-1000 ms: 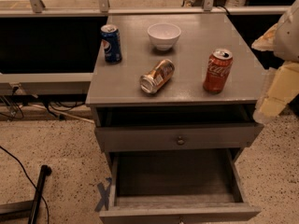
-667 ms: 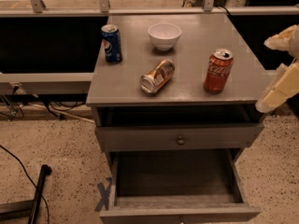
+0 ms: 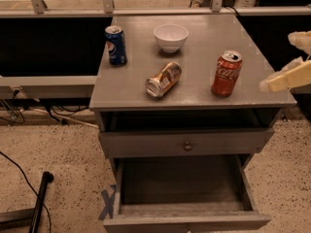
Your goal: Place coke can into middle drawer
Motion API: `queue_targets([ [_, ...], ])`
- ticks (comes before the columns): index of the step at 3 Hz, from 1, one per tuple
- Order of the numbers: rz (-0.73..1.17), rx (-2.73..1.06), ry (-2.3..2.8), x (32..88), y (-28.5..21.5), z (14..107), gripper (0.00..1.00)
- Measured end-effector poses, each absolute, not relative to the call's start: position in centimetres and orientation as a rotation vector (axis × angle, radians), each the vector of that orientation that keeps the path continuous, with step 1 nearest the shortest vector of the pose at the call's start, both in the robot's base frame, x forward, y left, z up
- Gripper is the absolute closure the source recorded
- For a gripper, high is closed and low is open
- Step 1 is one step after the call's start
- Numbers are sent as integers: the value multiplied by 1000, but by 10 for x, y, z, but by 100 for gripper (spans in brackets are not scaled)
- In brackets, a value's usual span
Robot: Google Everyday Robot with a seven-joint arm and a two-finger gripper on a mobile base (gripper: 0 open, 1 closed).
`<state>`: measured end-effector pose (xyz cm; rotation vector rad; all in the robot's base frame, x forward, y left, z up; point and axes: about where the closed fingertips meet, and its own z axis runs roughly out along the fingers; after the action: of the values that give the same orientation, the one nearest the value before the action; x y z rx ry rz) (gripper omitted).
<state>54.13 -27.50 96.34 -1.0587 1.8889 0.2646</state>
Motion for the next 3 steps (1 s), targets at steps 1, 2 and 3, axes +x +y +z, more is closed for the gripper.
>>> queue_targets([
  [1, 330, -993, 1844, 548, -265, 973, 0],
  [2, 330, -994, 1845, 548, -265, 973, 0],
  [3, 382, -975, 1839, 551, -261, 974, 0],
])
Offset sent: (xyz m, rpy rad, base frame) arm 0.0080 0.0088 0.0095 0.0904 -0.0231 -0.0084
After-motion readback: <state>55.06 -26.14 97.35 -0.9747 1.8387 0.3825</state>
